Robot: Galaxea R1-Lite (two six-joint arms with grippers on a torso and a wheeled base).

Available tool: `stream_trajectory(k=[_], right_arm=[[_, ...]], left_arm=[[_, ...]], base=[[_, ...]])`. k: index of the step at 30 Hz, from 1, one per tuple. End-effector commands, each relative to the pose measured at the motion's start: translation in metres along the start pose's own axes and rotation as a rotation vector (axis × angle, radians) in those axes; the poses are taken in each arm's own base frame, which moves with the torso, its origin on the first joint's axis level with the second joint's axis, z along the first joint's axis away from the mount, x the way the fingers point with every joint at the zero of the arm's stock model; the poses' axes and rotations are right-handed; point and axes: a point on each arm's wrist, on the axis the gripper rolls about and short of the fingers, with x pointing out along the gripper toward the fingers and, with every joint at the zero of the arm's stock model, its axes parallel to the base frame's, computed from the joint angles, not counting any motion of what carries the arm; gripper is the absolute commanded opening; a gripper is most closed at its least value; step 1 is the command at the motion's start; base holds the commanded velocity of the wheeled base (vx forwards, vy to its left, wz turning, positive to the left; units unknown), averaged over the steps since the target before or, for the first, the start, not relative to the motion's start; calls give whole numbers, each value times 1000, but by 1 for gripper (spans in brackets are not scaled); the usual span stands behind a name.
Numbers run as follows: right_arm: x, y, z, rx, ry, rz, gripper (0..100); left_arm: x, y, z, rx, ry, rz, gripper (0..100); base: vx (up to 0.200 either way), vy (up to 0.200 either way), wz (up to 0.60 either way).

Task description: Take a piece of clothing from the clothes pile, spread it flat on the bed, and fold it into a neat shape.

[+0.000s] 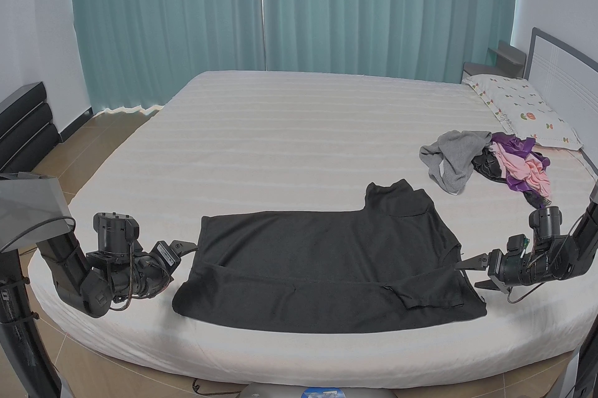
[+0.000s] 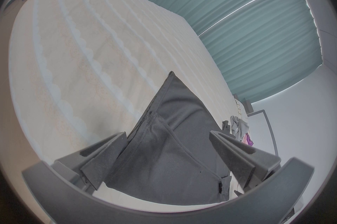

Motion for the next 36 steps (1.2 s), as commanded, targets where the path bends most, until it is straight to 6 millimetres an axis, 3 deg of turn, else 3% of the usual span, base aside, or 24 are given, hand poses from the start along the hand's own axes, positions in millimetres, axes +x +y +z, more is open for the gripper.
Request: stream_trajectory(k=[1,9,12,19,24,29,36], right_arm=[[0,-1,-1,2,5,0,100],[3,-3,-3,9,15,-6,100],[3,-2,-4,5,19,-4,100],[4,-1,-4,3,22,-3,100],[4,-1,-5,4,23,-3,100],[5,-2,-5,2,29,-4,100],[9,-4,-6,2,39,-8,100]], left_arm=[[-4,1,-4,2,10,6,100],[-9,-2,-7,9,16,-1,100],[-7,-2,-7,10,16,1,100],[5,-15,12,38,-35,-54,100],[29,-1,24,185,22,-84,100],[39,12,36,284,63,-122,100],[50,31,36,345,126,-84,100]], base=[[0,-200,0],[0,-200,0],[0,0,0],[0,0,0],[0,0,0],[0,0,0],[0,0,0]])
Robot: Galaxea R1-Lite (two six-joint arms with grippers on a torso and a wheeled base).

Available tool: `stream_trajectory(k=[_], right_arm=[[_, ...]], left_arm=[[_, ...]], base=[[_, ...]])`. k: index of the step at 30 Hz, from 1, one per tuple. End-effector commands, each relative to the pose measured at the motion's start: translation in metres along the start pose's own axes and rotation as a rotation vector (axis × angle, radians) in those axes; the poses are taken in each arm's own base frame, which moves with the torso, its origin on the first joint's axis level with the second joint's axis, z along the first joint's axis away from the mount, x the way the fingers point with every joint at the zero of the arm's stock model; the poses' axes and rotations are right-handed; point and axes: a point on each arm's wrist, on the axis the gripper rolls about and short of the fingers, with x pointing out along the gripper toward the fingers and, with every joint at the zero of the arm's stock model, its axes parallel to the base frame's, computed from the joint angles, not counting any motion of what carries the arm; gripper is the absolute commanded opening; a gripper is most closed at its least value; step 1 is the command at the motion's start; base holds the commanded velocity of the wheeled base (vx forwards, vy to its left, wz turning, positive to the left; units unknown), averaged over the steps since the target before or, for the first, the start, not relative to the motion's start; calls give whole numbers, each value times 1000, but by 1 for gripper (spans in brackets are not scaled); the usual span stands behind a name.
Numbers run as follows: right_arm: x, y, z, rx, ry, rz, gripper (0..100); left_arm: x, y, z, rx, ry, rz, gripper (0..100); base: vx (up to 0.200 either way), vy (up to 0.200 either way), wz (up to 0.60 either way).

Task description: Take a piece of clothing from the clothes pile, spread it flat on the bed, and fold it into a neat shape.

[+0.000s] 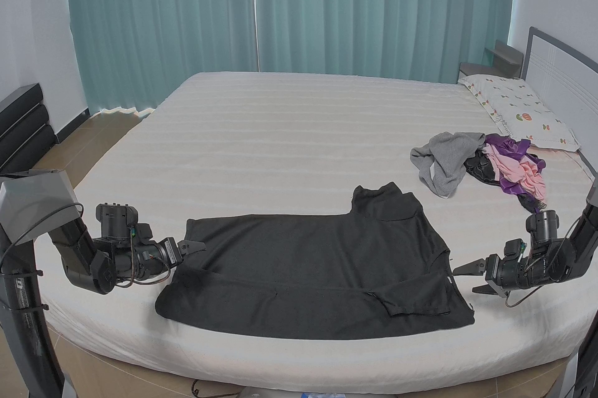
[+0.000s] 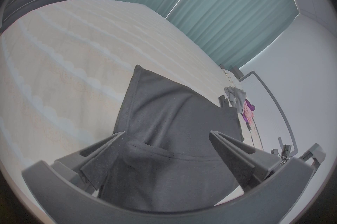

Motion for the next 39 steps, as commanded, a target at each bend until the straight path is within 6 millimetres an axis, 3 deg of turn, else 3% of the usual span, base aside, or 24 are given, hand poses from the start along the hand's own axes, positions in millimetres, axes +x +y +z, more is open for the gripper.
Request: stream_trajectory(k=[1,25,26,39], right_arm=[[3,-2,0,3,8,-3,100],[4,-2,2,-2,3,-2,100],[4,-2,2,-2,2,-3,100],[5,-2,5,-5,-8,-6,100]], left_arm=[[11,18,-5,-8,27,30,100],[19,26,-6,-7,31,38,100],[19,27,-5,-6,26,38,0],[-1,34,-3,-32,1,66,0]], base=[[0,0,0],[0,0,0],[0,0,0],[0,0,0]])
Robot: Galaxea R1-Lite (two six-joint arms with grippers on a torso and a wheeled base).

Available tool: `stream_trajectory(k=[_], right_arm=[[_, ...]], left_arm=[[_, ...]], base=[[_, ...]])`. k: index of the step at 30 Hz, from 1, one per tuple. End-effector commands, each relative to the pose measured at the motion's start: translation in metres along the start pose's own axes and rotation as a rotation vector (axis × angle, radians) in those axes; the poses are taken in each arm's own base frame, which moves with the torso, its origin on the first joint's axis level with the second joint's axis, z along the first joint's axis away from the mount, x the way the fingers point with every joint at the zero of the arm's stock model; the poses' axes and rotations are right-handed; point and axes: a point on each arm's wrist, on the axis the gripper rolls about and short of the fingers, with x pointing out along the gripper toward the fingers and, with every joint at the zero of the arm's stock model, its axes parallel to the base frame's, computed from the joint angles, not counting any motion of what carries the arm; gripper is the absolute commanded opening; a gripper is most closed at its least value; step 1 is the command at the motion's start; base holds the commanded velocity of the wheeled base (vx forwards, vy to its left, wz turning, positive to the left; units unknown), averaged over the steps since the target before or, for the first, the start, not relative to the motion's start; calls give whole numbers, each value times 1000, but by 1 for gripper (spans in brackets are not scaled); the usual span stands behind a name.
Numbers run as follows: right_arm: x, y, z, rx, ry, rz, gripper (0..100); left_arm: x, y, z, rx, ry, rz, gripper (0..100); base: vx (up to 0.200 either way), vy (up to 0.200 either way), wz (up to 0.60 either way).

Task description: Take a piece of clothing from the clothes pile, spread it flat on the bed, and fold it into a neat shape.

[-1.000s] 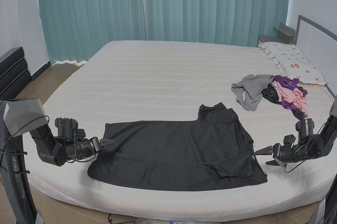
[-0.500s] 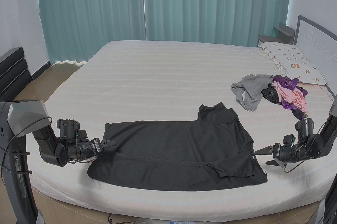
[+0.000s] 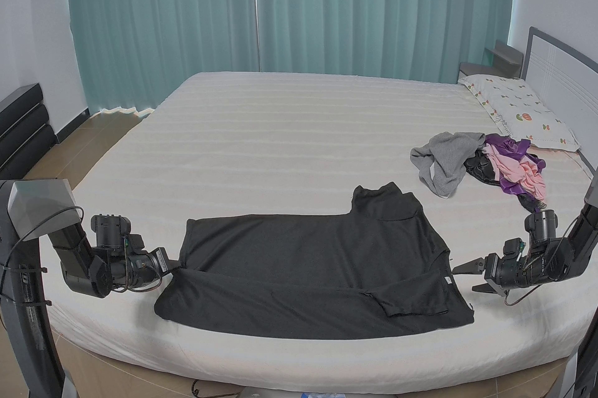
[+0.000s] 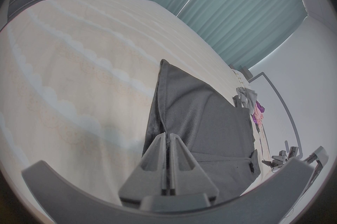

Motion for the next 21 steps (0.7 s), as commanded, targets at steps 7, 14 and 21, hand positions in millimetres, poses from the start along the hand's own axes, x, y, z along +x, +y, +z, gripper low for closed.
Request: stream_trajectory(k=[7,14,21], right_arm=[[8,0,11,-26,-27,7,100],[30,-4,16,-73,-50,47,100],[55,3,10,-135,-37,85,100]], left_arm=[[-17,-11,2,7,-20,-12,0],[-25,-14,-1,3,-18,-12,0],[-26,-14,-1,-1,-16,-12,0]], base=[[0,0,0],[0,0,0],[0,0,0]])
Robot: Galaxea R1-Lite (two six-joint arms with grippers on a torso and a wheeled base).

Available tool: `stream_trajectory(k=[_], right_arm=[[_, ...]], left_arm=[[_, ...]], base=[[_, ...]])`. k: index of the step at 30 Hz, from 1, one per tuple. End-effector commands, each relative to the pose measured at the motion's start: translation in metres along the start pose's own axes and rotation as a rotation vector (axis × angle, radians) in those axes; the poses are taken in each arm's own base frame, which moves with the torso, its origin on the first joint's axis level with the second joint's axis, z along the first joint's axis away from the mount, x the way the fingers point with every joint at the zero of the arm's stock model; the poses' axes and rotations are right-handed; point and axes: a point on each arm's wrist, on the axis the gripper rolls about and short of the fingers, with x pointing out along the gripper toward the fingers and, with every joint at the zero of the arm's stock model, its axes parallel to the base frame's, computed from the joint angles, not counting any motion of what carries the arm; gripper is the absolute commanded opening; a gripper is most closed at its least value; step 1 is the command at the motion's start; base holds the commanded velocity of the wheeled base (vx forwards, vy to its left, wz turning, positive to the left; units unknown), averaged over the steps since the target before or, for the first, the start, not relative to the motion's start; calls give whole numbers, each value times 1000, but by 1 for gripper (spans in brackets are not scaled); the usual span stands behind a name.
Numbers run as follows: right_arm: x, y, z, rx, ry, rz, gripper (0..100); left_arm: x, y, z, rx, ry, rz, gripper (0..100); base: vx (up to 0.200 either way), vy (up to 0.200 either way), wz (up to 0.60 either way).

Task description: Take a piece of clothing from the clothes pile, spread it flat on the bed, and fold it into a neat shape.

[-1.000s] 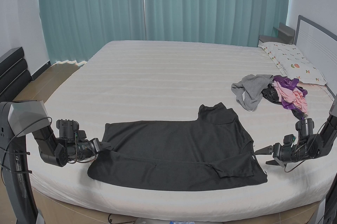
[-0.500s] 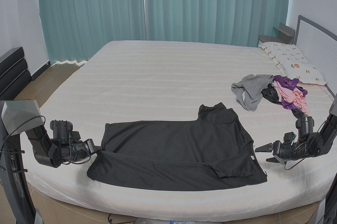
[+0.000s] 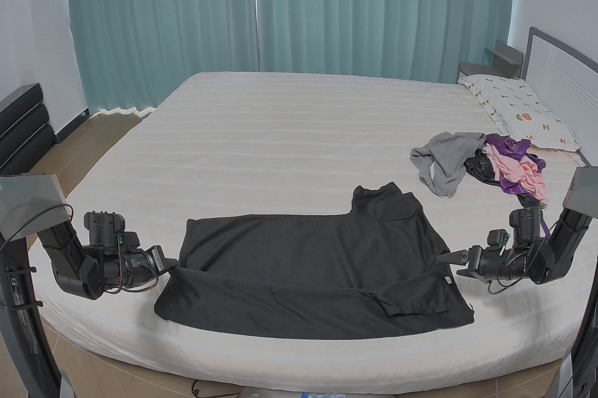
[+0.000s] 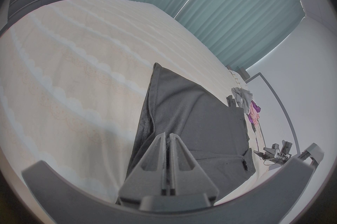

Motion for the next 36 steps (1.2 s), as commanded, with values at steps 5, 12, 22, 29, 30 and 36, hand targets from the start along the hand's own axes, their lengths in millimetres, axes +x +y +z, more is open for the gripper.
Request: stream_trajectory(k=[5,12,22,29,30,36], right_arm=[[30,-6,-6,-15,33,28,100],[42,-6,-5,-37,38,36,100],[39,-9,-11,-82,54,15,0],[33,-9,-13,-103,46,-1,0],[30,-7,-12,-105,42,2,0],[0,6,-11,-99,7,15,0]], left_arm=[[-3,-1,1,-2,-4,-2,0],[-3,-1,0,-2,-4,0,0],[-5,-2,0,-2,-4,0,0],[-14,-5,-3,-2,-2,-1,0],[-16,-5,-4,-3,-1,0,0],[-37,-15,-7,6,-20,-10,0]], base=[[0,0,0],[0,0,0],[0,0,0],[0,0,0],[0,0,0],[0,0,0]])
